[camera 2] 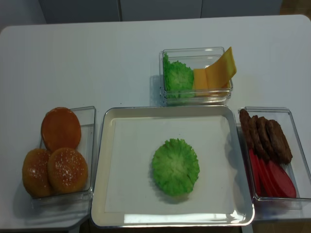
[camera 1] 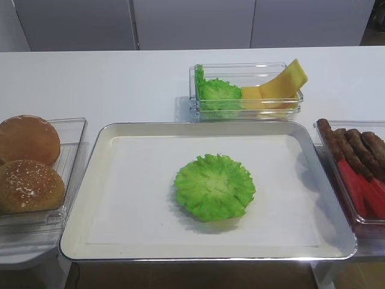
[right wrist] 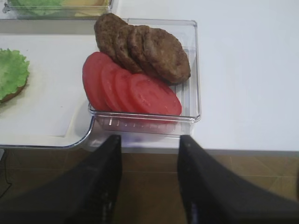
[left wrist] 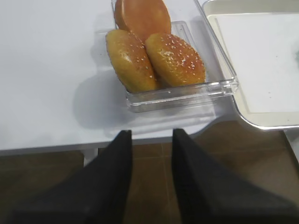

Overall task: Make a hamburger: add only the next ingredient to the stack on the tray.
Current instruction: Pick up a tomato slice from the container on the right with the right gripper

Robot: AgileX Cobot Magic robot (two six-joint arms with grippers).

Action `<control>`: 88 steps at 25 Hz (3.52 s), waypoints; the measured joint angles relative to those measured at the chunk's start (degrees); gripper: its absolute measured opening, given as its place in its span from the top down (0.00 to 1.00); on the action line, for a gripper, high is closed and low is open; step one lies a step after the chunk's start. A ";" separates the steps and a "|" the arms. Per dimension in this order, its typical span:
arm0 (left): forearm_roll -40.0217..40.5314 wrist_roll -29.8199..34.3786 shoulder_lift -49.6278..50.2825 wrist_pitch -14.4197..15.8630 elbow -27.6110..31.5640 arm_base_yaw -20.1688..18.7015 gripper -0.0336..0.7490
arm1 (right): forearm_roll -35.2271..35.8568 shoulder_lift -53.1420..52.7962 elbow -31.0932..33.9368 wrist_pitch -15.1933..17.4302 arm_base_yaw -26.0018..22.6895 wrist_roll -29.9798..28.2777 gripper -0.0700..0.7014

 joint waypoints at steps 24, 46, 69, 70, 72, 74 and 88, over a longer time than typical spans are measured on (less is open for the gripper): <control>0.00 0.00 0.00 0.00 0.00 0.00 0.68 | -0.13 0.00 0.00 0.00 0.00 0.00 0.53; 0.00 0.00 0.00 0.00 0.00 0.00 0.68 | 1.02 0.16 -1.49 -1.30 0.00 0.00 0.28; 0.00 0.00 0.00 0.00 0.00 0.00 0.68 | 9.85 53.63 -28.46 -3.99 4.47 6.11 0.32; 0.00 0.00 0.00 0.00 0.00 0.00 0.68 | 9.53 55.35 -28.69 -4.19 5.73 7.37 0.32; 0.00 0.00 0.00 0.00 0.00 0.00 0.68 | 7.63 58.66 -28.68 -4.20 8.53 9.63 0.32; 0.00 0.00 0.00 0.00 0.00 0.00 0.68 | 4.96 61.51 -28.68 -4.20 11.77 12.37 0.32; 0.00 0.00 0.00 0.00 0.00 0.00 0.68 | -5.09 78.07 -28.68 -4.72 20.17 19.63 0.35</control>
